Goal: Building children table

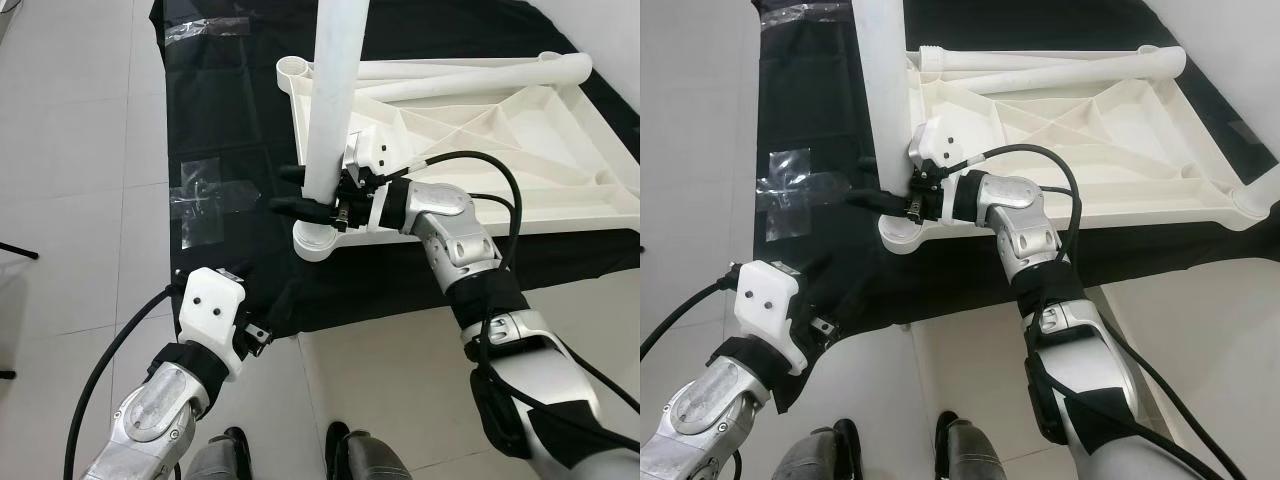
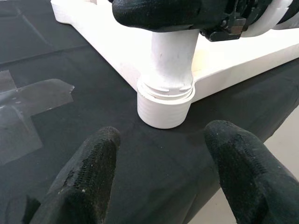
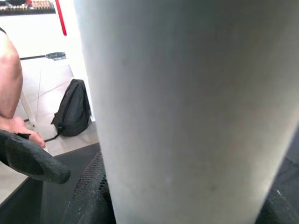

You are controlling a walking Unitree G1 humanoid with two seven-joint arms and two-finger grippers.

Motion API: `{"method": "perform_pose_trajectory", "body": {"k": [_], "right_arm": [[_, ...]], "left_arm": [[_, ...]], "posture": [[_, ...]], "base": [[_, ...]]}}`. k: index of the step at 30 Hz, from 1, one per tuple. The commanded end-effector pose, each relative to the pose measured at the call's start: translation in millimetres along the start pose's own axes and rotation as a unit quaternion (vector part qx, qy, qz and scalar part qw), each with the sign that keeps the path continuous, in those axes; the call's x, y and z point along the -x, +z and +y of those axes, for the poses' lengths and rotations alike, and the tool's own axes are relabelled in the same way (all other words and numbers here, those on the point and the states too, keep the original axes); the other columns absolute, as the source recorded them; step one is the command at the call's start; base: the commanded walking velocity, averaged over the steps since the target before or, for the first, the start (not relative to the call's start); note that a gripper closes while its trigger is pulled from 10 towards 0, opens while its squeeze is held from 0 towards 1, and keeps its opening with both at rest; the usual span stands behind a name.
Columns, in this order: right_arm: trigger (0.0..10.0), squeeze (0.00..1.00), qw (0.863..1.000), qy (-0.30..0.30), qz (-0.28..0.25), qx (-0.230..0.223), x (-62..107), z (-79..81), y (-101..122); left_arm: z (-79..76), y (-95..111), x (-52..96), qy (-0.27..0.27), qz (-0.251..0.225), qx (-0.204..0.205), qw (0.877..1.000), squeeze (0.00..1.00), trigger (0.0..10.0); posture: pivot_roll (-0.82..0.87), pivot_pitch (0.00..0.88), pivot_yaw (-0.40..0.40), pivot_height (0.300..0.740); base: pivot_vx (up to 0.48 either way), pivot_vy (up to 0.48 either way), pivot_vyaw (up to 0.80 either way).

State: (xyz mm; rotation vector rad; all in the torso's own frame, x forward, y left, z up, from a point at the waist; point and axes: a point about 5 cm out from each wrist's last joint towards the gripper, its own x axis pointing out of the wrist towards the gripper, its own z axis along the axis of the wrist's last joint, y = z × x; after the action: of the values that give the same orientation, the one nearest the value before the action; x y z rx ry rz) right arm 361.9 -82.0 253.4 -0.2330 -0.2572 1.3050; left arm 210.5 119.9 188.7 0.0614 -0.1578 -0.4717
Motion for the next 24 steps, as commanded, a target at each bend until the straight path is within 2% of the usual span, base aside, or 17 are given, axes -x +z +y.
{"method": "perform_pose_trajectory", "body": {"k": [1,4,5,6,9,10,11,12,13,14,15,16,18,21,24], "right_arm": [[0.0,0.0,1.0,0.016,-0.013,-0.008,1.2,6.9,-4.3],[0.0,0.0,0.999,-0.009,-0.014,-0.03,17.6,15.2,-17.3],[0.0,0.0,0.999,-0.013,-0.014,-0.032,19.3,16.3,-18.8],[0.0,0.0,0.998,-0.053,-0.007,-0.033,22.9,19.6,-23.4],[0.0,0.0,0.996,-0.081,-0.002,-0.033,25.7,21.8,-26.5],[0.0,0.0,0.988,-0.149,0.01,-0.038,27.6,25.0,-33.3],[0.0,0.0,0.962,-0.268,0.05,-0.018,32.6,26.8,-44.4],[0.0,0.0,0.962,-0.268,0.05,-0.018,32.6,26.8,-44.4],[0.0,0.0,0.924,-0.369,0.086,-0.044,30.3,60.8,-67.3],[0.0,0.0,0.924,-0.369,0.086,-0.044,30.3,60.8,-67.3],[0.0,0.0,0.921,-0.375,0.095,-0.053,27.1,73.2,-72.7],[0.0,0.0,0.924,-0.365,0.096,-0.065,23.7,79.2,-75.5],[0.0,0.0,0.924,-0.363,0.101,-0.062,23.1,79.0,-76.0],[0.0,0.0,0.927,-0.359,0.099,-0.041,21.5,70.0,-70.8],[0.0,0.0,0.927,-0.359,0.097,-0.041,21.1,68.5,-69.7]], "left_arm": [[-1.5,-2.4,3.2,-0.003,0.01,0.003,1.0,0.0,10.0],[-3.0,-3.3,1.4,-0.008,0.01,0.005,1.0,0.0,10.0],[-3.1,-3.5,1.3,-0.009,0.01,0.005,1.0,0.0,10.0],[-1.9,-3.4,1.5,-0.007,0.009,0.005,1.0,0.0,10.0],[-1.1,-3.3,1.5,-0.006,0.009,0.005,1.0,0.0,10.0],[-0.4,-3.4,1.7,-0.005,0.009,0.005,1.0,0.0,10.0],[0.2,-3.5,1.7,-0.004,0.008,0.004,1.0,0.0,10.0],[0.2,-3.5,1.7,-0.004,0.008,0.004,1.0,0.0,10.0],[-0.2,-3.9,0.3,-0.009,0.008,0.005,1.0,0.0,10.0],[-0.2,-3.9,0.3,-0.009,0.008,0.005,1.0,0.0,10.0],[-0.5,-4.1,-0.2,-0.01,0.007,0.006,1.0,0.0,10.0],[-1.6,-4.1,-1.0,-0.012,0.007,0.006,1.0,0.0,10.0],[-2.5,-3.9,-1.5,-0.014,0.006,0.005,1.0,0.0,10.0],[-1.5,-2.4,-1.1,-0.009,0.003,0.006,1.0,0.0,10.0],[-0.5,-2.9,-0.5,-0.007,0.004,0.004,1.0,0.0,10.0]], "posture": [[0.1,0.29,-0.097,0.74],[0.09,0.288,-0.098,0.74],[0.09,0.288,-0.098,0.74],[0.09,0.283,-0.099,0.74],[0.09,0.283,-0.099,0.74],[0.09,0.281,-0.099,0.74],[0.08,0.278,-0.1,0.74],[0.08,0.278,-0.1,0.74],[0.07,0.271,-0.089,0.74],[0.07,0.271,-0.089,0.74],[0.07,0.271,-0.089,0.74],[0.08,0.263,-0.092,0.74],[0.08,0.263,-0.096,0.74],[0.09,0.268,-0.106,0.74],[0.09,0.268,-0.106,0.74]], "base": [[0.0,0.0,0.0],[0.0,0.0,0.0],[0.0,0.0,0.0],[0.0,0.0,0.0],[0.0,0.0,0.0],[0.0,0.0,0.0],[0.0,0.0,0.0],[0.0,0.0,0.0],[0.0,0.0,0.0],[0.0,0.0,0.0],[0.0,0.0,0.0],[0.0,0.0,0.0],[0.0,0.0,0.0],[0.0,0.0,0.0],[0.0,0.0,0.0]]}}
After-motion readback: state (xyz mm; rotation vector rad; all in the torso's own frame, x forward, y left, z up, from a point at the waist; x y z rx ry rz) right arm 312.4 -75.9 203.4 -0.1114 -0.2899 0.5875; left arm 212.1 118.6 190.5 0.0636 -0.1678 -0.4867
